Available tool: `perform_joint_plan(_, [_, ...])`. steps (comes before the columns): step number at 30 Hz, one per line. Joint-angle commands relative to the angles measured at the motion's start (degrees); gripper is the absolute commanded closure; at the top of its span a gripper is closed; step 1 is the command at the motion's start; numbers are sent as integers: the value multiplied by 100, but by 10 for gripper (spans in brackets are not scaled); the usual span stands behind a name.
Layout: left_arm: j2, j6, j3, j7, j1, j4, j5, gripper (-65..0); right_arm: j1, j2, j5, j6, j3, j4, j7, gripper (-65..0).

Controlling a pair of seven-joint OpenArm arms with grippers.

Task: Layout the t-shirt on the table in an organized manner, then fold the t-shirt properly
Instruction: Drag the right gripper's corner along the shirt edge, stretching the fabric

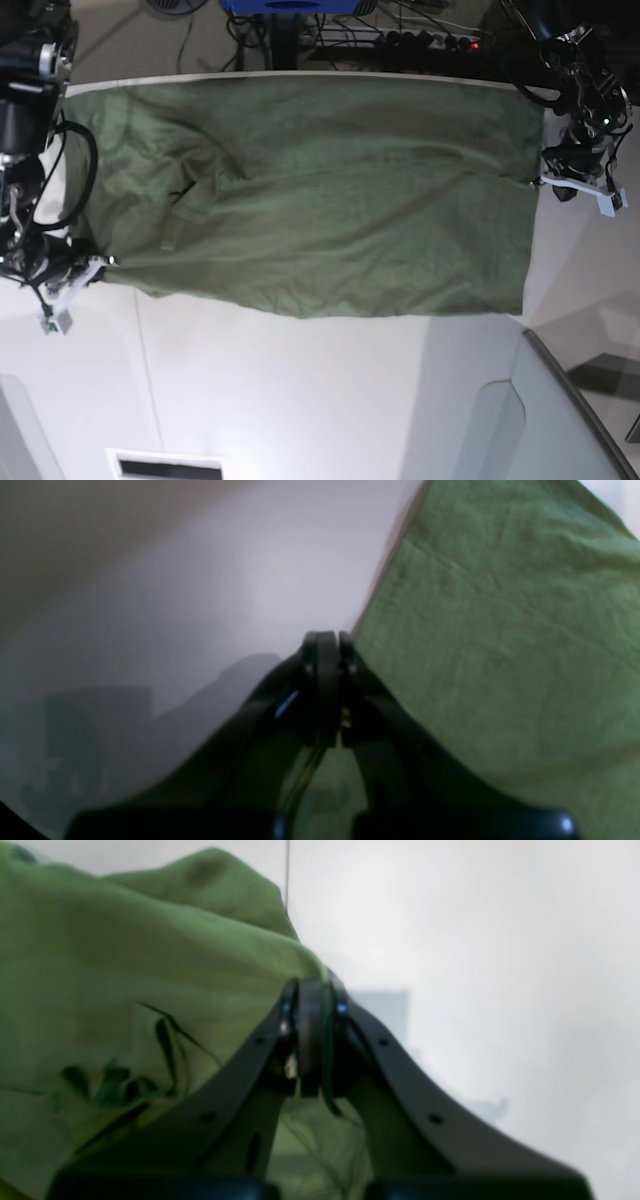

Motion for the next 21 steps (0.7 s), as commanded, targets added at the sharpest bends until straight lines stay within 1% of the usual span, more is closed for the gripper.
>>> perform_joint_plan(1, [-101,-14,-20,-112,-54,87,-72,0,-3,9,78,15,222,372,-71,-2])
perform_joint_plan(2, [-101,-14,-20,-112,-63,87,-72,0,-126,-123,78,15,398,654,-264,-3])
perform_joint_plan(5, [-101,-14,-20,-112,-63,96,-72,0,-390,-334,78,24,680,1374,-721,-3])
perform_joint_plan(8, [-101,-14,-11,-112,-63,96,-72,0,-759,-492,78,24,706,2025,-1091,-3])
perform_joint_plan(11, [-101,-14,-11,-121,-63,87,-63,0,-1128,-800,78,24,759,2482,-1407,-5])
perform_joint_plan(12, [-101,-14,-11,-121,-63,87,-63,0,-1225,-958,78,24,847,2544,-1495,-5])
perform_joint_plan(14, [-101,-14,-2,-121,-72,78,-63,0,-1365,-1231,78,24,1040,2544,-1609,-5])
perform_joint_plan(17, [-101,-14,-2,-121,-72,78,-63,0,-1559,-1503,78,24,1172,2535,-1662,-6])
perform_joint_plan(20, [-101,-14,7,-121,-72,78,-63,0,-1647,-1556,69,24,1163,2535,-1671,-12])
perform_joint_plan(21, [-101,-14,7,-121,-72,78,-63,0,-1655,-1556,69,24,1154,2535,-1732,-38])
